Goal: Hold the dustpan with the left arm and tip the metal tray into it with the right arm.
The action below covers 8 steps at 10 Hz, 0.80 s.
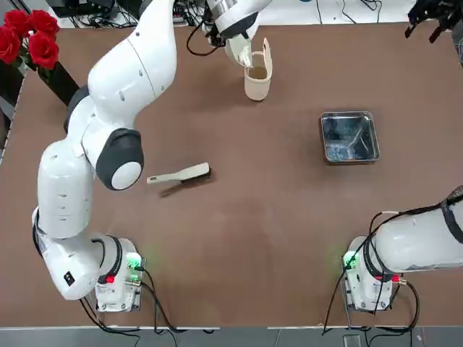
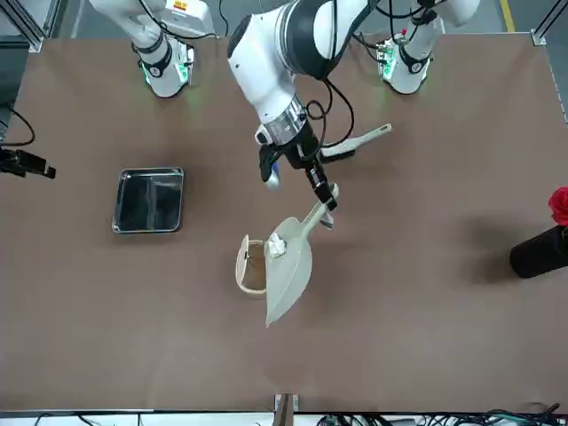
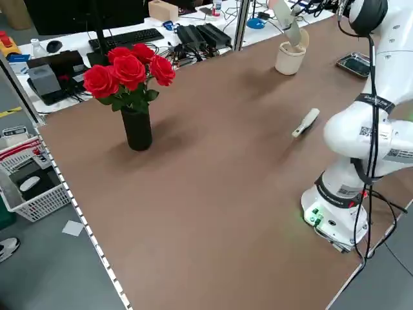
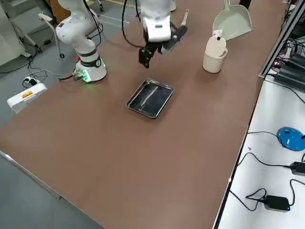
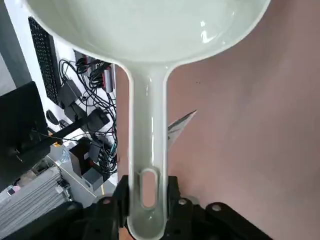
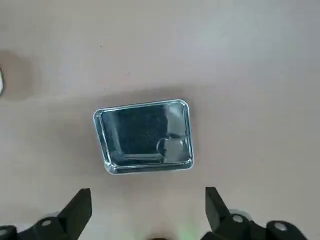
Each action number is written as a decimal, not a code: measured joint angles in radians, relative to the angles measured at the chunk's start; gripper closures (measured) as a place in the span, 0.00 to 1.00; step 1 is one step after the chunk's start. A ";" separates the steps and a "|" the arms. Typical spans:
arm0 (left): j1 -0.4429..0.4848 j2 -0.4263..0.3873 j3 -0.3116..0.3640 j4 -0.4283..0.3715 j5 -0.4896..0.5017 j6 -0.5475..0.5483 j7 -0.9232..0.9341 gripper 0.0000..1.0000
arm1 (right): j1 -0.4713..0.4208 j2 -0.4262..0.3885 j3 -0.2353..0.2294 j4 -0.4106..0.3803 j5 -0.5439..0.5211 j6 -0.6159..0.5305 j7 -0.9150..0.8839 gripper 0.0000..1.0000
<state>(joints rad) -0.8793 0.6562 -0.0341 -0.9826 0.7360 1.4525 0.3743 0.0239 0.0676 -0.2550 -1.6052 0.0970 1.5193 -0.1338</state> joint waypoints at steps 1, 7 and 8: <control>-0.002 0.001 0.000 0.000 -0.012 -0.007 0.001 0.67 | -0.002 -0.032 0.048 0.007 -0.039 -0.005 0.024 0.00; -0.002 0.005 0.002 0.002 -0.069 -0.029 0.001 0.67 | -0.040 -0.145 0.124 0.009 -0.067 -0.040 0.053 0.00; -0.001 0.005 0.002 0.006 -0.069 -0.029 0.001 0.67 | -0.041 -0.146 0.115 0.009 -0.037 -0.044 0.053 0.00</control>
<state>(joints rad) -0.8805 0.6608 -0.0321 -0.9766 0.6672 1.4232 0.3753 -0.0173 -0.0786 -0.1400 -1.5961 0.0598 1.4750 -0.0809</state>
